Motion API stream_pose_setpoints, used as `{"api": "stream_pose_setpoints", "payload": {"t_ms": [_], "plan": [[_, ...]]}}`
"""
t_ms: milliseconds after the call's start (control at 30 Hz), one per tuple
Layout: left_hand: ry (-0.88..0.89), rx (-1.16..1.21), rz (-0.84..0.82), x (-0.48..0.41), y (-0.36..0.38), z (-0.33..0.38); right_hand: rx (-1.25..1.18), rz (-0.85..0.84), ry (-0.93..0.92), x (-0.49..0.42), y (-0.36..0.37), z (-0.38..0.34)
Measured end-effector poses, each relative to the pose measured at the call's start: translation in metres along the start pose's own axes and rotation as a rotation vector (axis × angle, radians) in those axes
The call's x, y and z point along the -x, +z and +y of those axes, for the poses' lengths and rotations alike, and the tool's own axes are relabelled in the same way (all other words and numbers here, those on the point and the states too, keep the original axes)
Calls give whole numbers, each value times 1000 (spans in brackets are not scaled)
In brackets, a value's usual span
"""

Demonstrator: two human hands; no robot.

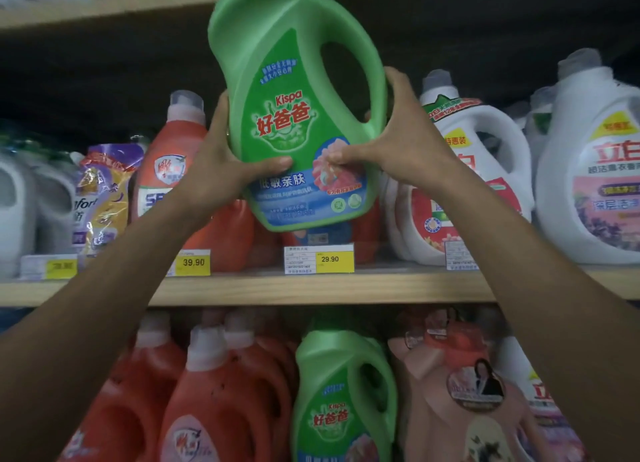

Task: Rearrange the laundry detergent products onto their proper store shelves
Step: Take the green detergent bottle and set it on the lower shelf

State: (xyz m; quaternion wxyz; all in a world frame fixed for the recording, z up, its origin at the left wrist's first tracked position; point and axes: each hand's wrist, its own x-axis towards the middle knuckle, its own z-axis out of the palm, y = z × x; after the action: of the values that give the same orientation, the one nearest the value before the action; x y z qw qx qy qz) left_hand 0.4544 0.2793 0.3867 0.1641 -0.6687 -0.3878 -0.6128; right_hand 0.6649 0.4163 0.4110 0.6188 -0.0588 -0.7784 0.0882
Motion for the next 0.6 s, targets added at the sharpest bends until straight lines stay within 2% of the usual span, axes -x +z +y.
{"api": "stream_pose_setpoints", "payload": {"t_ms": [200,367,600], "plan": [[13,-46,5,17,-19,20,-20,-10,-30,17,0,-30],[50,-40,-78,40,-38,41,-40,29,1,55,0,-61],[17,77,-146,108,-60,60,-113,38,101,134,8,-119]]}}
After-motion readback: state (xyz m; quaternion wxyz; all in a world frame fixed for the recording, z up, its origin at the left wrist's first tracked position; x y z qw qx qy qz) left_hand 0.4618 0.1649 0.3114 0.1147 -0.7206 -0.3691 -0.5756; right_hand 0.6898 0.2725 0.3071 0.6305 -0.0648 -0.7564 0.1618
